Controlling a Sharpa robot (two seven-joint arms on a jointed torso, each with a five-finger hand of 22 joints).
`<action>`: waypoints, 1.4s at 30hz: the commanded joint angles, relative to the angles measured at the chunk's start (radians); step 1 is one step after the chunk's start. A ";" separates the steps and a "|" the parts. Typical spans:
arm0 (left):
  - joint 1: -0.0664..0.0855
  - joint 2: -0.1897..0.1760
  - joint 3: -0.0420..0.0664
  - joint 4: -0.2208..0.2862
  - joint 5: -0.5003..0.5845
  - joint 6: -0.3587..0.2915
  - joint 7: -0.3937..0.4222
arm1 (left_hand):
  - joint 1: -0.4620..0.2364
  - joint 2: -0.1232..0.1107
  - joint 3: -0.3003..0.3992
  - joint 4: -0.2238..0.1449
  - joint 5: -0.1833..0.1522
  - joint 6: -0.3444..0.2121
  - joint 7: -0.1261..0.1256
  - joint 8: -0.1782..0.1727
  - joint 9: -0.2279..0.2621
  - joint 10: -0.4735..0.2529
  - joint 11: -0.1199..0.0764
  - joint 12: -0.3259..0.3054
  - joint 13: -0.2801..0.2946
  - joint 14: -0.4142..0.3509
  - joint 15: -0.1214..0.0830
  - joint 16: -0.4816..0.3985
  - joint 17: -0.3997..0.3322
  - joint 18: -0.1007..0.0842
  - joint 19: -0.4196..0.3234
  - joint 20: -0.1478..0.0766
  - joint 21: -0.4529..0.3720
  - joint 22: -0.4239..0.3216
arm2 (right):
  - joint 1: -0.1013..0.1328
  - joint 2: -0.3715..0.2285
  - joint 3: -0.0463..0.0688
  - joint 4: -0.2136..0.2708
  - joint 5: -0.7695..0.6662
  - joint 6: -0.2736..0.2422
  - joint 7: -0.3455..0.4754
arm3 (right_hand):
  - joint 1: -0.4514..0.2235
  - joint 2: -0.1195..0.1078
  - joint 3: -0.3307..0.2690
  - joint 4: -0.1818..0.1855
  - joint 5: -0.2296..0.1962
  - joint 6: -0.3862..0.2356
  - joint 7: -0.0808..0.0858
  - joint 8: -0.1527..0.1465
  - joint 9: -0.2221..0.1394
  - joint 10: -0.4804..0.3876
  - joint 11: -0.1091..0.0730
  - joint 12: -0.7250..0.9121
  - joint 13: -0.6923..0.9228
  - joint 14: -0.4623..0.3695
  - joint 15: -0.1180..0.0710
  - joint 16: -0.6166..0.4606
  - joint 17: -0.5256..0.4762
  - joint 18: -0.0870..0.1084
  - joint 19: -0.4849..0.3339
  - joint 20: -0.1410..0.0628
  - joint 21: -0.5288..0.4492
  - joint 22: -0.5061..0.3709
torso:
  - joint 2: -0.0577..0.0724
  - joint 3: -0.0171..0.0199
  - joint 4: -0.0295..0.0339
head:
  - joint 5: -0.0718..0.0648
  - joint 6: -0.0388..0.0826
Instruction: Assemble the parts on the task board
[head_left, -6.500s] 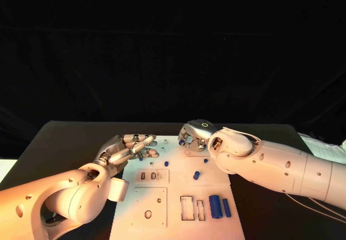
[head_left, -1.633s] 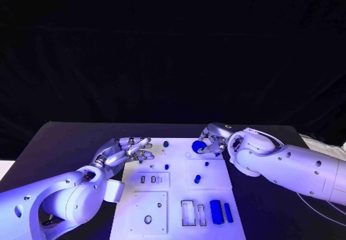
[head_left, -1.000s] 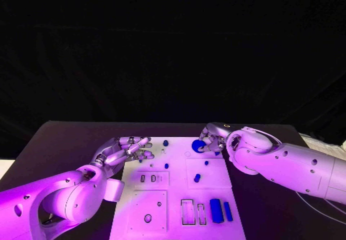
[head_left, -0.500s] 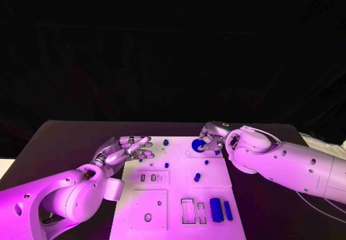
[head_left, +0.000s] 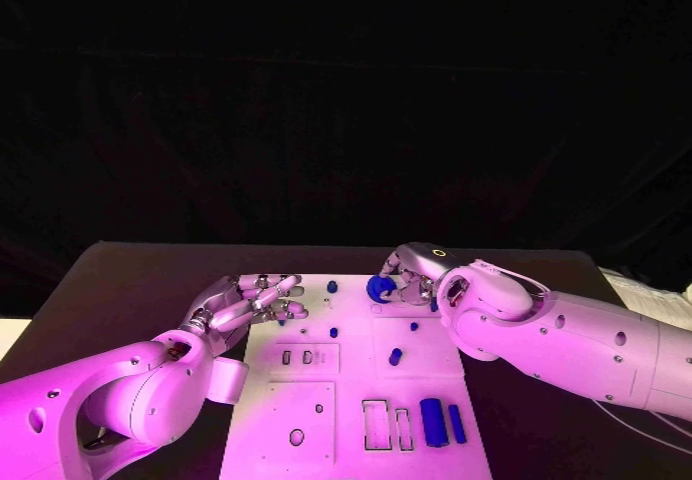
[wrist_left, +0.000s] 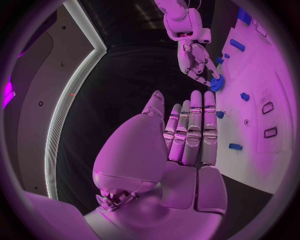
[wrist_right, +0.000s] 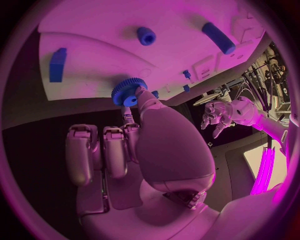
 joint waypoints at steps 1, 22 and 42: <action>0.001 0.000 0.000 0.000 0.002 0.019 0.006 | -0.003 0.009 -0.004 -0.002 -0.001 -0.001 0.005 -0.005 0.000 -0.004 0.001 -0.003 0.000 -0.007 0.003 -0.007 0.002 0.019 -0.003 0.003 -0.007 -0.001 | 0.000 0.015 0.000 0.019 -0.062 -0.056 -0.014 | 0.003 0.015 0.007 -0.001 0.004 0.054 -0.033 0.013 0.024 0.039 -0.007 0.005 0.129 0.088 -0.006 0.003 0.182 -0.016 0.026 -0.005 0.003 0.087 | 0.000 -0.0003 0.0019 | 0.003 0.001; 0.001 0.002 0.000 -0.006 0.002 0.022 0.007 | -0.003 0.009 -0.004 -0.002 -0.001 -0.001 0.005 -0.005 0.000 -0.004 0.001 -0.003 0.000 -0.007 0.003 -0.007 0.002 0.019 -0.003 0.003 -0.007 -0.001 | -0.014 0.189 -0.033 -0.065 -0.063 -0.007 0.016 | -0.017 0.011 0.014 0.002 -0.002 0.049 -0.030 0.006 0.025 0.036 -0.005 -0.003 0.126 0.086 -0.005 0.000 0.175 -0.017 0.027 -0.006 0.004 0.090 | 0.002 0.0005 0.0002 | 0.024 -0.008; 0.001 0.007 0.000 -0.010 0.002 0.023 0.005 | -0.002 0.011 -0.005 -0.004 0.000 -0.001 0.005 -0.006 0.000 -0.004 0.001 -0.003 0.001 -0.008 0.003 -0.009 0.003 0.020 -0.004 0.003 -0.008 -0.002 | -0.018 0.238 -0.036 -0.116 -0.065 0.013 0.021 | -0.109 -0.046 -0.001 0.028 -0.062 -0.059 0.013 -0.084 0.003 0.012 0.033 -0.060 0.095 0.085 0.027 -0.002 0.173 -0.017 0.026 0.022 0.005 0.094 | 0.001 0.0018 -0.0019 | 0.027 -0.011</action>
